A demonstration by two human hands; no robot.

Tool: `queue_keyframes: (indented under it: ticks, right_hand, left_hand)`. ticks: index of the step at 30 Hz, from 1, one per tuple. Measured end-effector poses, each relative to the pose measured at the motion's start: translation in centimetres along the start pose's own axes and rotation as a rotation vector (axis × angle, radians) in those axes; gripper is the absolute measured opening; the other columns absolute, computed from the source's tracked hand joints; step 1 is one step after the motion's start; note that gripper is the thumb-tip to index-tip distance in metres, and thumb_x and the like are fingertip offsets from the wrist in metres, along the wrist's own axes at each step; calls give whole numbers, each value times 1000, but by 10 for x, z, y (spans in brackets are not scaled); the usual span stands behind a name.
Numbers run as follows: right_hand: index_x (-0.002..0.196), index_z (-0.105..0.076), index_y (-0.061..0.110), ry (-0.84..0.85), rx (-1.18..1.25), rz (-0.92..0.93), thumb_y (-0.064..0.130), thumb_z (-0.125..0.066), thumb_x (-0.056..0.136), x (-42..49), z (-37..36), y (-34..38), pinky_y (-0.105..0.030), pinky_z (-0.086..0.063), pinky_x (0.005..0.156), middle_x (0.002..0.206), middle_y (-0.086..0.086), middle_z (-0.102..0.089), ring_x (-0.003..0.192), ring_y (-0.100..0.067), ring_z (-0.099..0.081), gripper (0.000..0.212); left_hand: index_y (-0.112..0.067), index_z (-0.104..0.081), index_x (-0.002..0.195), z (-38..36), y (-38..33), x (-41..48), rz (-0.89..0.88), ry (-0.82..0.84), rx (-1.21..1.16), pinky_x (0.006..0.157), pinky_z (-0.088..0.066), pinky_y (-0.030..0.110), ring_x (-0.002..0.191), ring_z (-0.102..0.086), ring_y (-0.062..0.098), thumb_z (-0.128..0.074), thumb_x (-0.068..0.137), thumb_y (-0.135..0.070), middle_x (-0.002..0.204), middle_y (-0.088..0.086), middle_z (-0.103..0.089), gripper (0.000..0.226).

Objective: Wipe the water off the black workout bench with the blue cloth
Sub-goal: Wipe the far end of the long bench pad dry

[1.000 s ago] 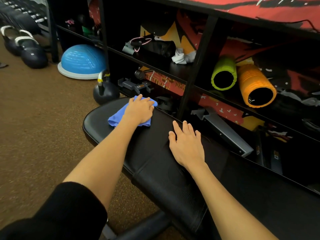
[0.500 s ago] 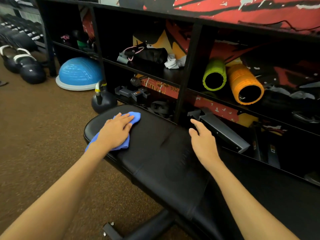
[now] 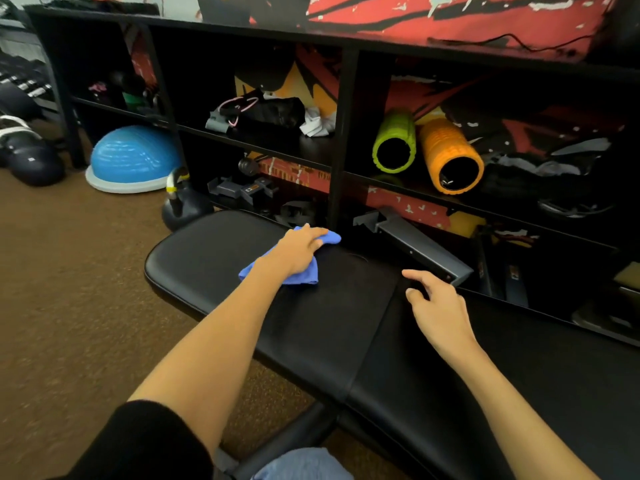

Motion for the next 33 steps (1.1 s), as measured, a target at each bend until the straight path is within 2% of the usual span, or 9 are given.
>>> queue_keyframes:
  ticks: [3,6,8,11,14,19,25,29,33]
  right_hand:
    - [128,-55,27,-4,9,12,13,-45,97,-9,3,0,-32,-51,81,109,3,-61,113,-33,-54,35]
    - [119,-60,29,-13,8,82,14,-47,96,-14,3,-5,-18,-46,54,122,6,-58,71,-21,-66,31]
    - [116,-61,31,-14,7,103,14,-47,95,-15,3,-11,-16,-43,44,127,7,-55,41,-5,-48,30]
    - [114,-61,32,-18,12,94,14,-47,95,-17,11,-20,-14,-38,41,130,6,-54,35,-2,-41,29]
    - [114,-62,31,-35,-10,104,14,-47,95,-22,22,-21,-12,-36,41,133,5,-53,35,-1,-43,29]
    - [113,-63,29,-53,-29,126,14,-48,95,-33,35,-21,-11,-37,41,130,5,-55,37,-2,-44,28]
    - [113,-65,26,-59,-34,145,14,-47,95,-50,47,-17,-10,-35,40,96,4,-65,37,-1,-44,28]
    - [116,-62,26,-33,28,67,16,-48,94,-61,53,-11,-7,-40,62,107,8,-60,84,0,-60,28]
    - [125,-53,19,75,498,-273,27,-50,94,-76,53,-19,-32,-49,87,122,-10,-61,99,-19,-63,32]
  left_hand:
    - [-28,-42,142,-9,-1,-23,-76,30,-69,112,-23,35,144,-19,25,-38,102,-24,156,11,-22,40]
    - [-35,-41,141,-10,16,-55,-197,13,-27,113,-26,33,143,-24,18,-47,98,-32,154,-2,-29,43]
    - [-36,-38,142,-8,28,-71,-213,-48,112,113,-23,32,143,-22,13,-43,98,-44,153,-9,-30,45]
    - [-38,-29,146,-6,30,-69,-26,-140,317,115,-13,48,146,-11,13,-32,97,-55,157,-12,-18,52]
    - [-30,-28,147,-13,11,-52,81,-147,338,113,-13,53,146,-10,21,-31,97,-52,157,-5,-18,55]
    - [-19,-30,145,-36,-31,-46,-35,-135,423,112,-19,48,143,-13,28,-31,101,-38,155,2,-22,49]
    - [-17,-25,149,-48,-58,-70,-174,36,324,113,-21,39,146,-11,25,-29,104,-20,156,5,-21,46]
    - [-19,-36,145,-41,-86,-99,-152,107,-44,108,-24,30,140,-27,28,-33,103,-16,149,13,-36,42]
    - [-18,-43,141,-48,-140,-135,-224,45,-293,90,-29,13,127,-45,22,-35,103,-14,141,5,-49,40]
Point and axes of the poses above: each hand's wrist, its own x-axis towards the middle knuckle, its own z-axis out of the back of the hand, y = z × x, the point moved 2 cm from there along x, towards the middle knuckle
